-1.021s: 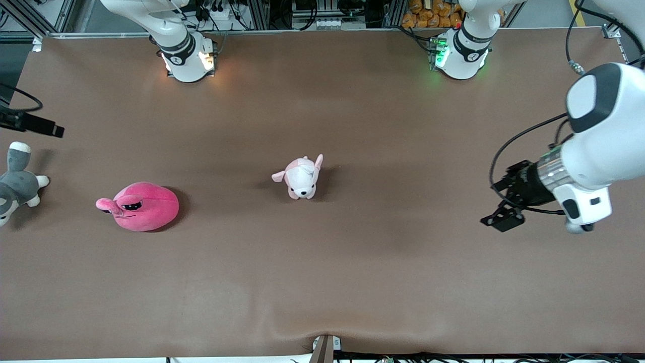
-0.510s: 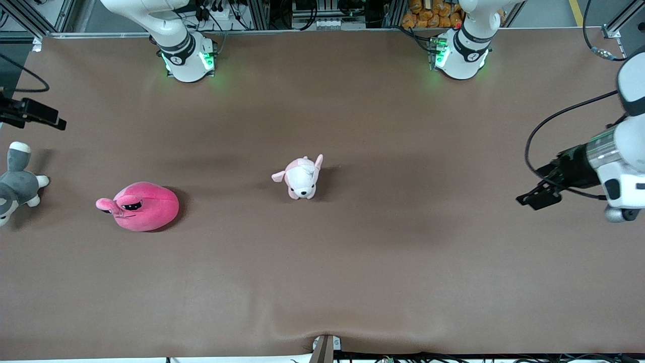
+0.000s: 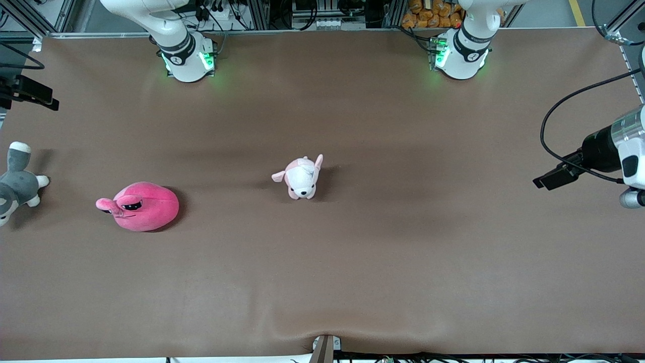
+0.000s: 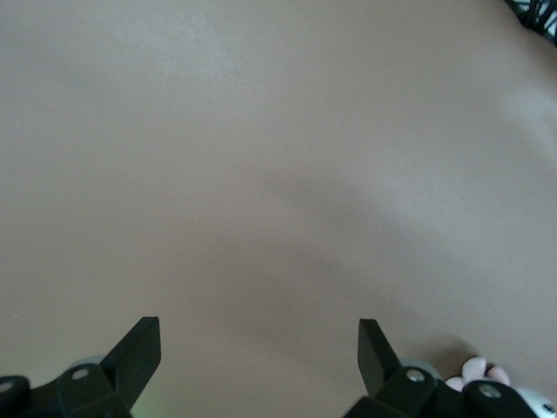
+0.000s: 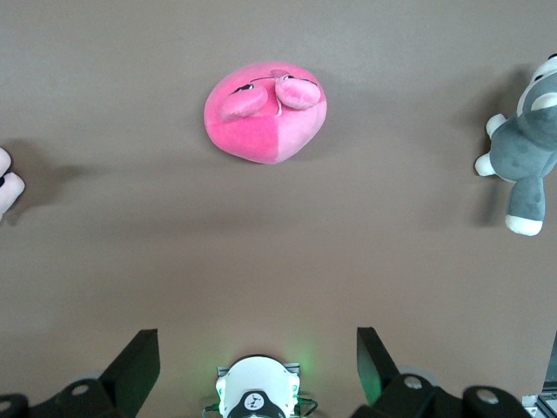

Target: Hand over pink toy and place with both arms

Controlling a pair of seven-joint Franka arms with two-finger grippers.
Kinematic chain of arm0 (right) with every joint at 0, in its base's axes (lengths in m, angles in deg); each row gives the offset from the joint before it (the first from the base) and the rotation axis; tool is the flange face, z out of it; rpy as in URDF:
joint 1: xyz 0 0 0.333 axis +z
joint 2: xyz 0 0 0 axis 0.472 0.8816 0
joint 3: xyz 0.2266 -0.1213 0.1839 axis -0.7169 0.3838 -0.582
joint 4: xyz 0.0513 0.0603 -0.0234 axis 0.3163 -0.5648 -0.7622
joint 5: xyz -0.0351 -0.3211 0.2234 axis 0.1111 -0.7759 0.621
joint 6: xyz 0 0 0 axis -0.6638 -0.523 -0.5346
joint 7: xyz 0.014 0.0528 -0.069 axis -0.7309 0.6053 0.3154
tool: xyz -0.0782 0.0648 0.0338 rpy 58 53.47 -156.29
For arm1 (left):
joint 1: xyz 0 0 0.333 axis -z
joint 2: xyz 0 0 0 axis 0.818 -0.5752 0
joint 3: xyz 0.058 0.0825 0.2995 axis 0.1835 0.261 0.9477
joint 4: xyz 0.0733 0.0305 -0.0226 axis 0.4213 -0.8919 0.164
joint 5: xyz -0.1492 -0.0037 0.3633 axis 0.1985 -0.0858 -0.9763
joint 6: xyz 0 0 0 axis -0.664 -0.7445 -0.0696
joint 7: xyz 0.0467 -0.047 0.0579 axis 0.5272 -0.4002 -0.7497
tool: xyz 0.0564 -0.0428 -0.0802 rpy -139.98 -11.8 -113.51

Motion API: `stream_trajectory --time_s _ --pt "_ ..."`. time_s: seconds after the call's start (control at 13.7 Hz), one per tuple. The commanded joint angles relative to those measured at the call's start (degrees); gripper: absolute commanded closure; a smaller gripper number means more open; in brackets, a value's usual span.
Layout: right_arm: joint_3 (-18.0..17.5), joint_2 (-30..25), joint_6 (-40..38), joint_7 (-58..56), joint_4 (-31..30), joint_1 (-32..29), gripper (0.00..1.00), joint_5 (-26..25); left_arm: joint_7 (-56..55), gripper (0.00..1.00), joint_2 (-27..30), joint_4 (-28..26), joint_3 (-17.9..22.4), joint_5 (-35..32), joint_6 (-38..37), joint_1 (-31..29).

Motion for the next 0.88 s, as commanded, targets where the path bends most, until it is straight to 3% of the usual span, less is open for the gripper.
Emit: stream_trajectory --time_s 0.0,0.15,0.44,0.8 --pt "0.38 0.87 -1.12 1.19 1.84 0.37 0.0 -1.04 4.92 0.0 4.33 -3.98 2.15 0.84 -0.27 1.15" --pt "0.47 0.87 -1.12 1.19 1.76 0.2 0.0 -1.04 8.42 0.0 5.91 -4.42 2.67 0.75 -0.36 1.32" --pt "0.56 0.87 -1.03 1.19 1.76 -0.16 0.0 -0.96 19.31 0.0 9.69 -6.7 10.22 0.14 -0.71 6.77" --pt "0.82 0.87 -0.94 1.19 1.58 -0.24 0.0 -0.69 33.38 0.0 12.94 -6.71 10.5 -2.23 -6.15 8.26"
